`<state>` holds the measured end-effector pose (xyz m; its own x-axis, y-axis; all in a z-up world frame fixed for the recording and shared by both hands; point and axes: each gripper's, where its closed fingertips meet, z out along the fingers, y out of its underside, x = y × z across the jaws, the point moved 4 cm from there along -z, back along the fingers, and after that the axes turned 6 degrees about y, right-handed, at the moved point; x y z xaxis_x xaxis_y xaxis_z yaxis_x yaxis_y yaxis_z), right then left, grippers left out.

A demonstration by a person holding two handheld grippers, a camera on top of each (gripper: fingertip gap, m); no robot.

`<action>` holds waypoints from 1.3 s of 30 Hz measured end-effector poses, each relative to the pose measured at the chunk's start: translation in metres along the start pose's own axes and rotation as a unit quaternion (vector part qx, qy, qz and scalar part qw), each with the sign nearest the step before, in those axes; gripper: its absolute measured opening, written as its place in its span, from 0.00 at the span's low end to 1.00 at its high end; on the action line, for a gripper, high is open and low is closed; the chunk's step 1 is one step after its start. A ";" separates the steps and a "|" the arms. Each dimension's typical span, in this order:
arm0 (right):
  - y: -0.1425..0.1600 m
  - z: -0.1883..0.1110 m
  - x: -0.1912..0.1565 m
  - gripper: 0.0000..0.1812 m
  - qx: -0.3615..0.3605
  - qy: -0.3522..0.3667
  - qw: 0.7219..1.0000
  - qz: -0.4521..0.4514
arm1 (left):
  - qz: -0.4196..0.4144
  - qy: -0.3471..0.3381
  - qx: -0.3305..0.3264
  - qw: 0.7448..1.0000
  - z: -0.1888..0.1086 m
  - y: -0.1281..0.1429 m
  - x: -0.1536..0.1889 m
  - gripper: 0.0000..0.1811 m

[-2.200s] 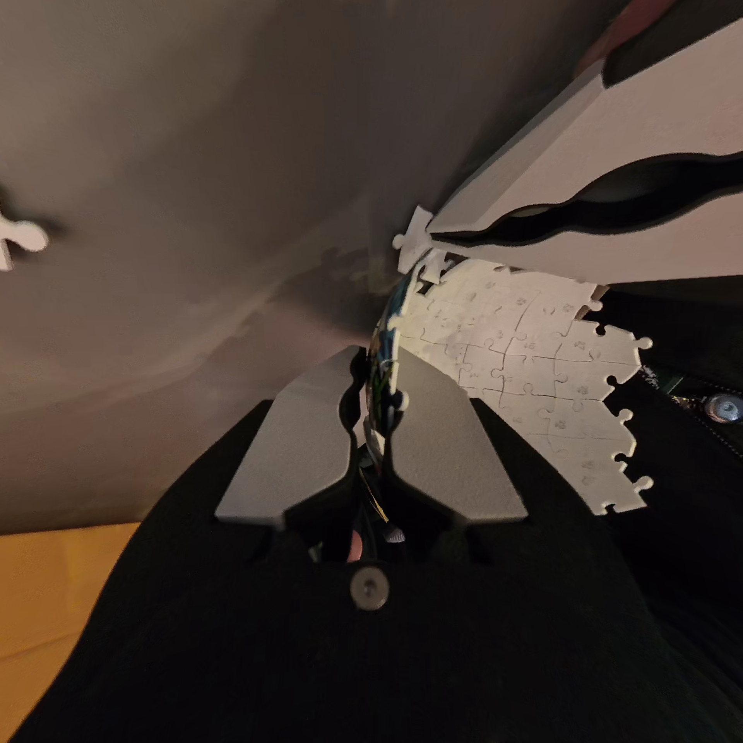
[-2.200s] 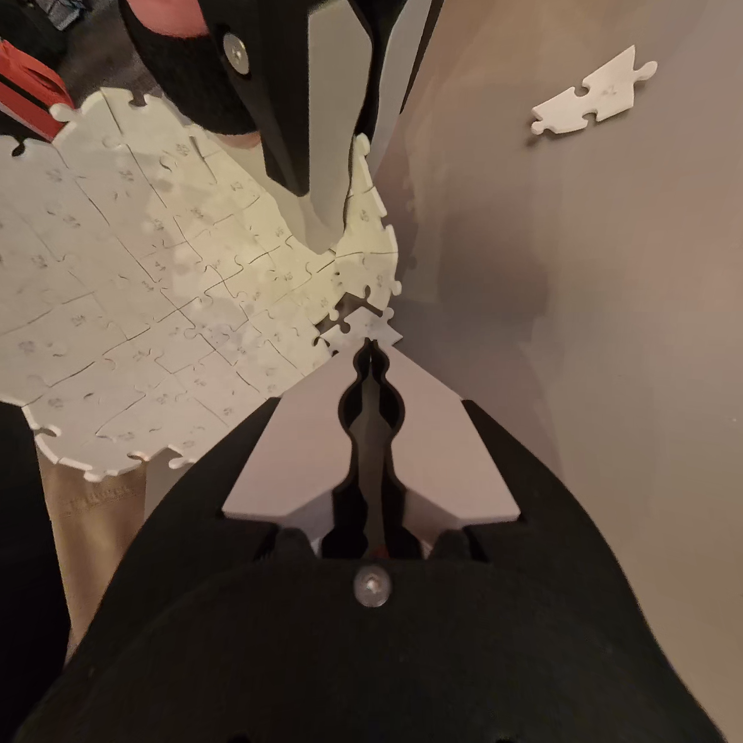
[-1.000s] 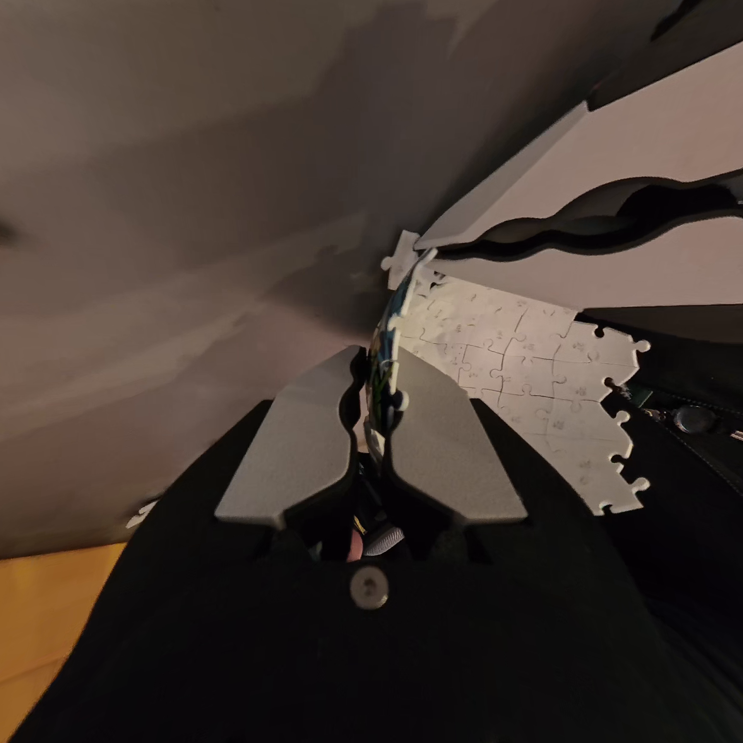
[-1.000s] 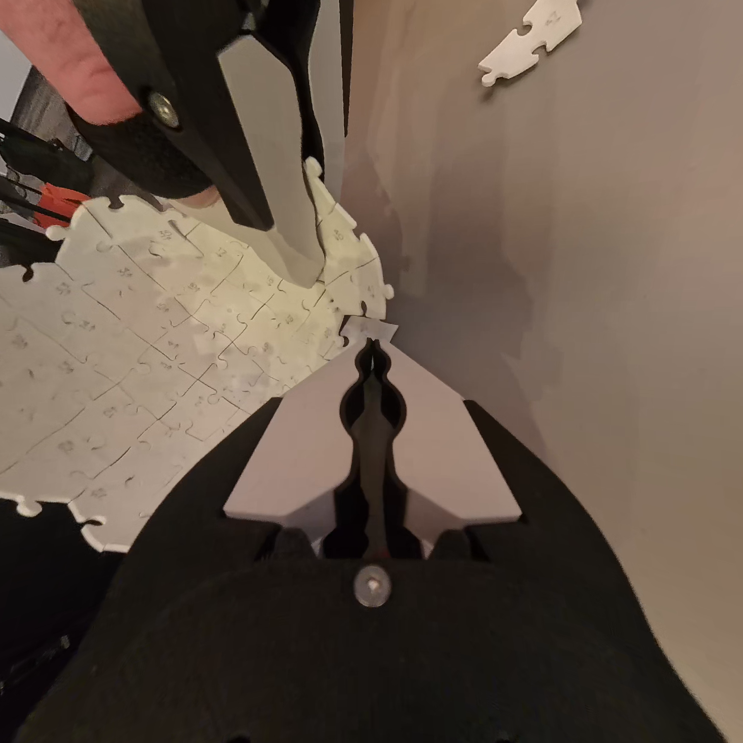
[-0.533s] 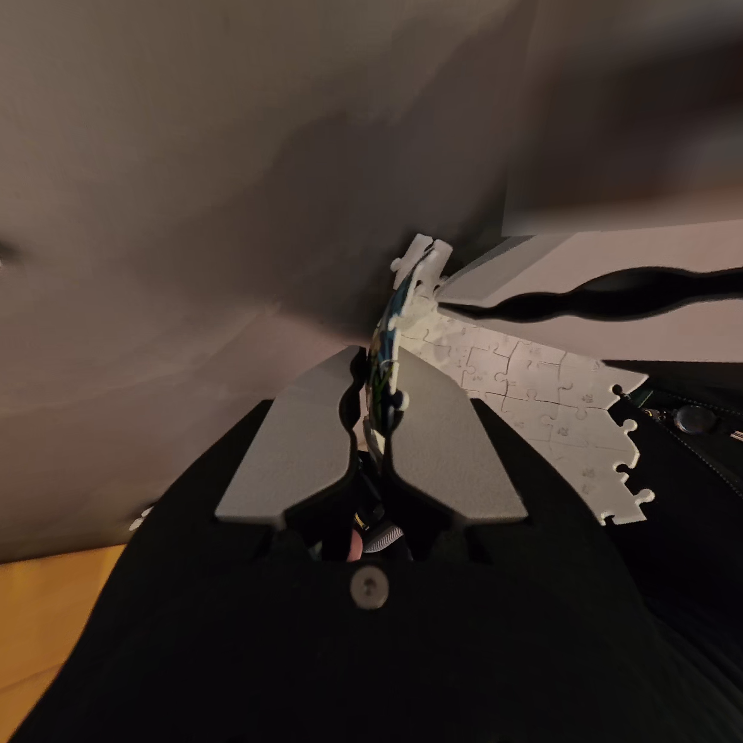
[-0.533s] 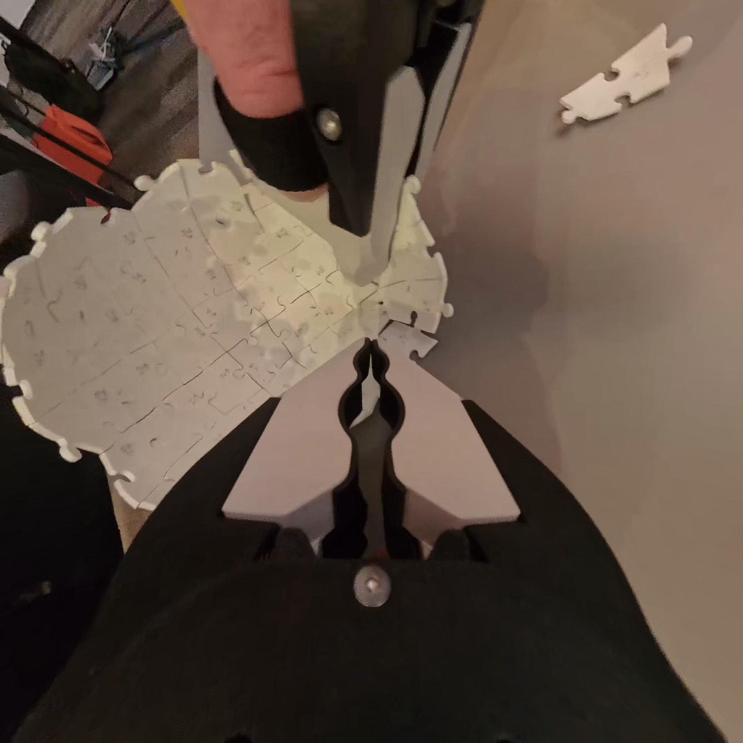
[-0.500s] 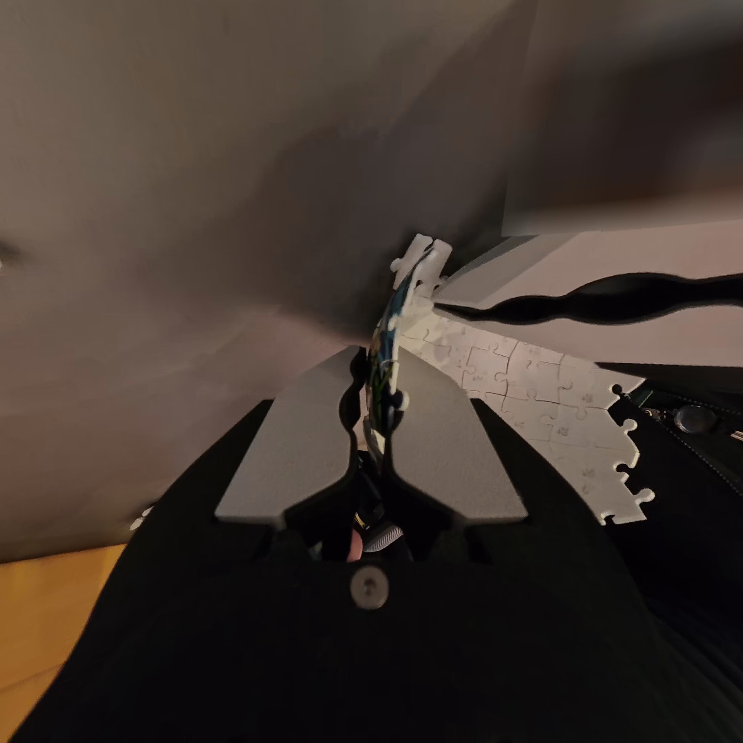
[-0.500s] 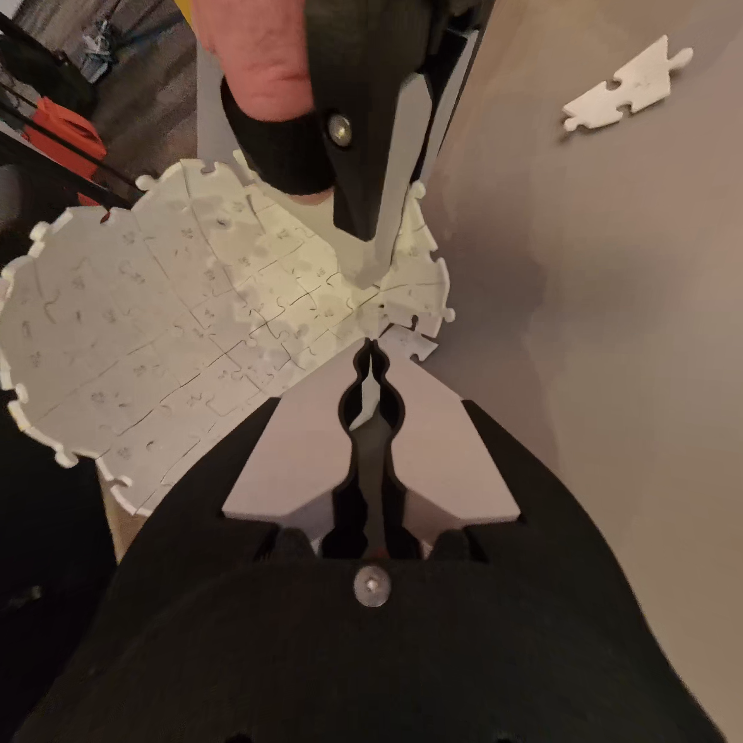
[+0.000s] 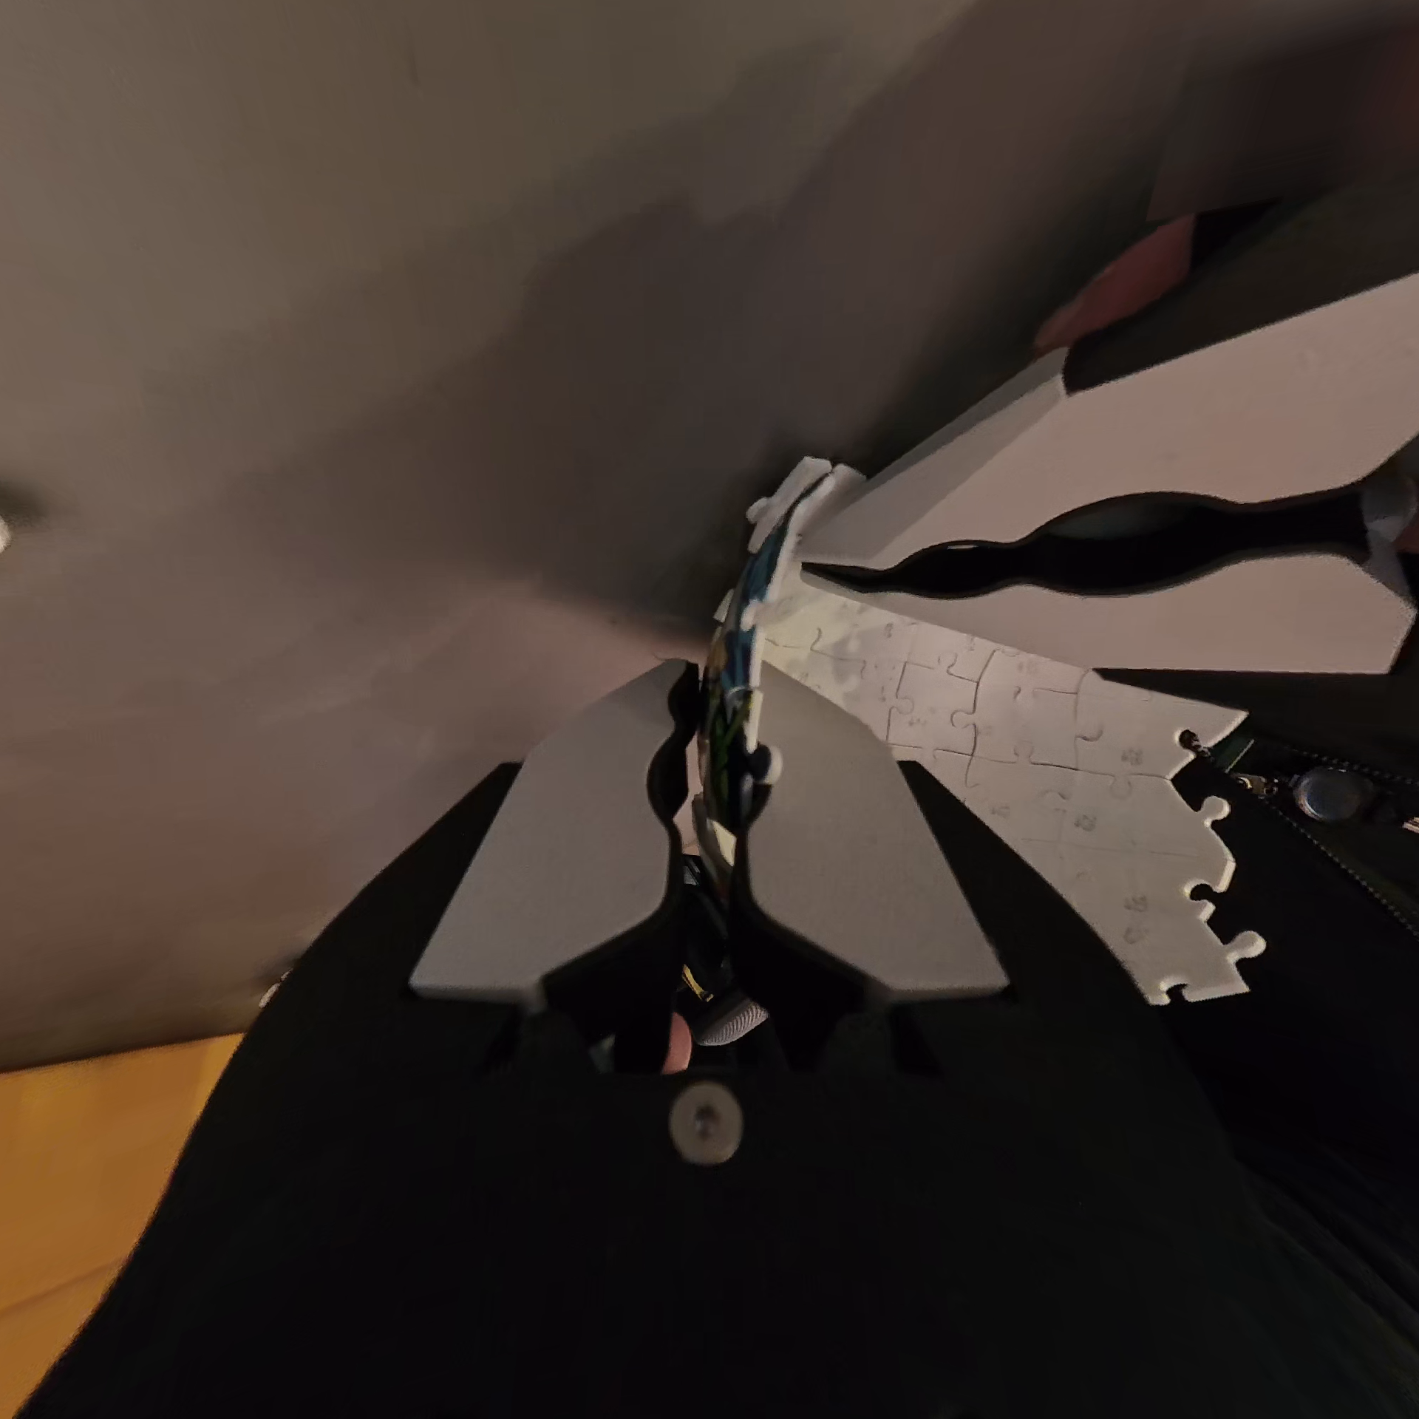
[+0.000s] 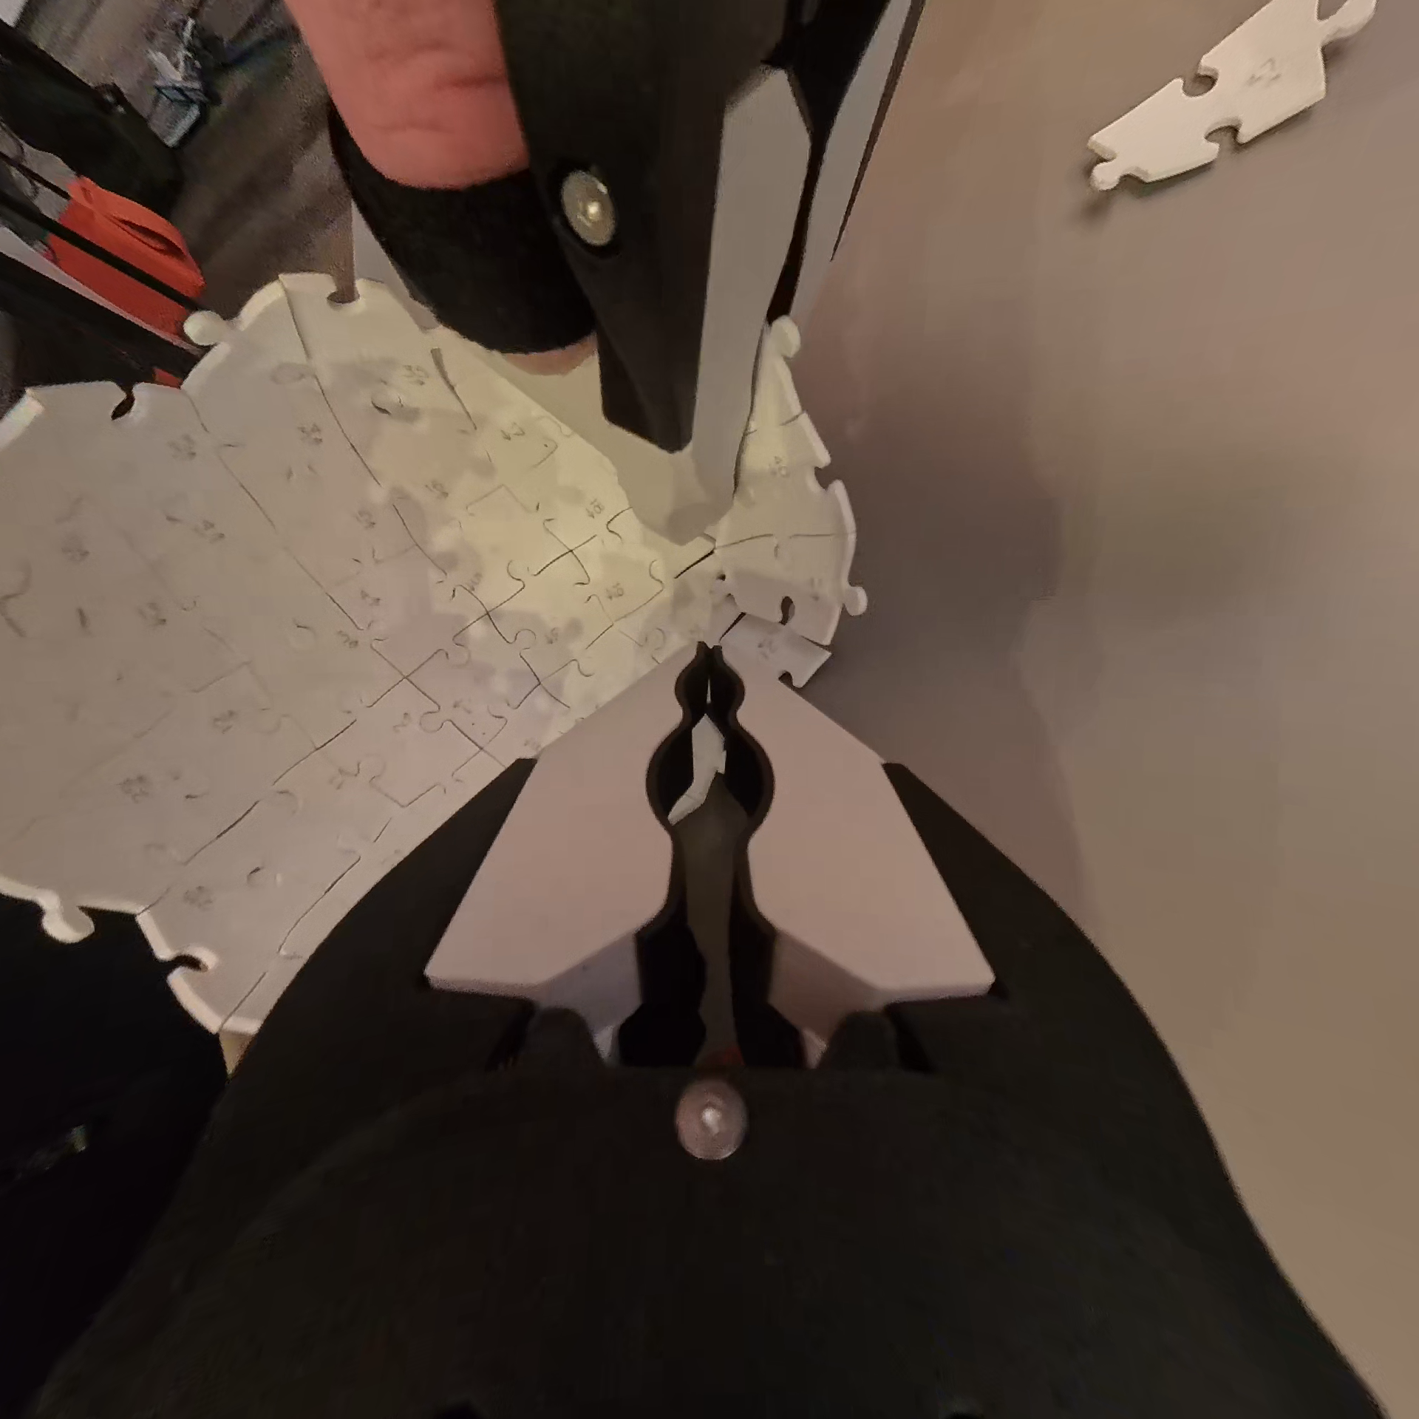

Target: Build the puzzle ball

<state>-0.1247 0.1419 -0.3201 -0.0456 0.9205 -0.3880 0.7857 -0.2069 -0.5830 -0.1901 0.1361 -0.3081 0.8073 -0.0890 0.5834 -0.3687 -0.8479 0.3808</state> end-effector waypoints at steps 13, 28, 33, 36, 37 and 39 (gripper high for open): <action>0.001 0.000 0.002 0.00 0.009 -0.028 0.999 0.026 | 0.068 -0.040 0.006 0.997 -0.005 -0.012 0.010 0.12; 0.002 0.000 0.004 0.00 0.015 -0.034 0.999 0.030 | 0.117 -0.051 -0.005 0.992 0.008 -0.018 0.007 0.03; 0.002 0.000 0.004 0.00 0.016 -0.035 0.999 0.030 | 0.117 -0.033 0.000 0.993 0.008 -0.018 0.006 0.03; 0.002 0.000 0.004 0.00 0.016 -0.036 0.999 0.031 | 0.127 -0.027 0.000 0.992 0.008 -0.017 0.006 0.04; 0.002 0.000 0.004 0.00 0.016 -0.035 0.999 0.030 | 0.130 -0.025 0.000 0.991 0.008 -0.017 0.007 0.05; 0.002 0.000 0.004 0.00 0.016 -0.035 0.999 0.030 | 0.138 -0.024 0.004 0.990 0.007 -0.017 0.007 0.06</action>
<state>-0.1228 0.1448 -0.3227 -0.0434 0.8807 -0.4716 0.7685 -0.2722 -0.5791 -0.1751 0.1460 -0.3152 0.6965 -0.3427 0.6305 -0.5751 -0.7920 0.2048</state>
